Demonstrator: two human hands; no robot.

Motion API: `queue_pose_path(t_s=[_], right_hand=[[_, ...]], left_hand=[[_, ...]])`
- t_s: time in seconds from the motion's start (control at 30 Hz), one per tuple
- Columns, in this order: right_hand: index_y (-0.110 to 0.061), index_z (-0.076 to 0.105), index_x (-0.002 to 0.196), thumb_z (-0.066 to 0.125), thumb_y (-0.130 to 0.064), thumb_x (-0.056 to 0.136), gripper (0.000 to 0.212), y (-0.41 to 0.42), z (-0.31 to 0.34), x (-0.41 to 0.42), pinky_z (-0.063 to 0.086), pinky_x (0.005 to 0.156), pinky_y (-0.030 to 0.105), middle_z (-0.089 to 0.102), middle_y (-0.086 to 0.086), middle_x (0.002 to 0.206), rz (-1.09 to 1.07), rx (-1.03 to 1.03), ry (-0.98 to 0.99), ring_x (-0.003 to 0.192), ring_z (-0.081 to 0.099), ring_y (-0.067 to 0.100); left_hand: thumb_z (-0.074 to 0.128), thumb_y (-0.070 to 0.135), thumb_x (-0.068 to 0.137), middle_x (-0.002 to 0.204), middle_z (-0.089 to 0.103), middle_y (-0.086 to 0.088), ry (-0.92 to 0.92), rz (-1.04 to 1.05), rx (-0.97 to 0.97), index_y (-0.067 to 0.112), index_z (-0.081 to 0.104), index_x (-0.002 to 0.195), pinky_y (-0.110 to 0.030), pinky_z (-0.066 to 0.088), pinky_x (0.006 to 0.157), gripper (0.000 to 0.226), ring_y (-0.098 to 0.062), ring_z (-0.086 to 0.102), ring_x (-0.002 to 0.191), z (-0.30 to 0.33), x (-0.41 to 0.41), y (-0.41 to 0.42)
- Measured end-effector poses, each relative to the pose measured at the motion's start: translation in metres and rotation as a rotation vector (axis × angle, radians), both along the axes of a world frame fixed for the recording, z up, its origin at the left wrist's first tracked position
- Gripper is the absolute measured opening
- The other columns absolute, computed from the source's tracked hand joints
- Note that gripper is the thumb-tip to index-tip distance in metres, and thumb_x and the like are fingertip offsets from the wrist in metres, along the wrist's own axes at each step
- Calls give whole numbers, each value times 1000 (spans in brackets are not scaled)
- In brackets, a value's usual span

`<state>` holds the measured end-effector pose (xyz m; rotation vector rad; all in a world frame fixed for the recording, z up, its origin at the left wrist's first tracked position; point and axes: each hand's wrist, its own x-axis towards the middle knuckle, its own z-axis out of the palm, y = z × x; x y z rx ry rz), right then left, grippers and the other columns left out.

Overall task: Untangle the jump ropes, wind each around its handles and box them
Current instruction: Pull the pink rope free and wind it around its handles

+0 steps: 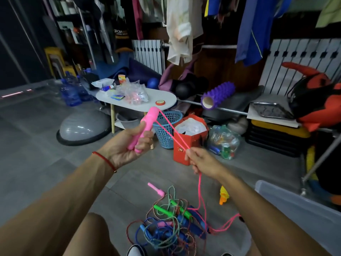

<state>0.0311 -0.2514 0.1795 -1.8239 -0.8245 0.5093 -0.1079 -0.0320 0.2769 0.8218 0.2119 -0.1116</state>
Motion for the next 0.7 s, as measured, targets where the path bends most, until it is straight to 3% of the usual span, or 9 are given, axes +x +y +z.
queue_pose_path(t_s=[0.07, 0.17, 0.3, 0.4, 0.47, 0.53, 0.6, 0.67, 0.7], right_hand=[[-22, 58, 77, 43, -29, 107, 35, -4, 11, 4, 38, 54, 28, 45, -12, 54, -58, -20, -120, 47, 41, 3], [-22, 60, 75, 46, -28, 106, 34, -7, 44, 11, 37, 56, 24, 51, -13, 58, -73, -53, -342, 51, 44, 0], [-24, 60, 74, 49, -28, 104, 33, -4, 89, 17, 41, 69, 28, 58, -7, 71, 27, -101, -602, 66, 51, 6], [-28, 59, 75, 45, -45, 98, 32, 6, 112, 18, 46, 73, 36, 64, -3, 74, 113, -202, -708, 72, 58, 15], [-32, 59, 76, 39, -56, 91, 35, 16, 119, 16, 51, 74, 42, 64, -2, 75, 175, -276, -722, 74, 61, 18], [-33, 58, 76, 38, -57, 91, 35, 27, 119, 12, 51, 74, 45, 63, -1, 75, 246, -324, -741, 74, 60, 18], [-31, 57, 73, 40, -52, 93, 34, 40, 114, 4, 50, 75, 46, 61, -2, 73, 309, -346, -782, 75, 59, 18], [-28, 54, 71, 42, -45, 96, 33, 51, 109, -4, 50, 76, 47, 60, -3, 72, 332, -347, -864, 75, 58, 19], [-26, 54, 72, 42, -43, 97, 33, 54, 107, -6, 50, 76, 47, 59, -4, 72, 318, -348, -879, 75, 57, 19]], left_hand=[[51, 32, 99, 69, 44, 2, -34, 0, 80, 11, 47, 102, -15, 32, 38, 22, -6, 37, 48, -18, -8, 7], [85, 24, 77, 75, 53, -7, 9, -114, 318, 7, 52, 109, -26, 49, 51, 49, -17, 52, 57, -58, -27, 25], [74, 13, 88, 92, 69, -20, 110, -334, 940, 2, 55, 111, -44, 52, 77, 32, -30, 66, 85, -96, -43, 35], [78, 27, 78, 96, 74, -15, 153, -435, 1255, 10, 66, 102, -40, 53, 79, 31, -25, 69, 88, -100, -39, 28], [77, 30, 75, 106, 73, -3, 154, -489, 1427, 21, 64, 108, -35, 53, 89, 37, -25, 67, 106, -94, -34, 22], [81, 31, 76, 134, 58, 9, 143, -443, 1443, 27, 49, 136, -32, 41, 108, 68, -15, 51, 130, -82, -28, 12], [82, 33, 80, 148, 39, 20, -12, -265, 1279, 31, 34, 151, -28, 29, 117, 86, 0, 36, 138, -61, -19, -7], [75, 26, 89, 138, 56, 12, -176, -113, 1093, 24, 51, 140, -24, 41, 109, 56, 3, 51, 126, -43, -3, -26], [68, 21, 95, 118, 69, 5, -202, -71, 1086, 18, 62, 123, -23, 49, 97, 28, 0, 61, 108, -37, 4, -33]])
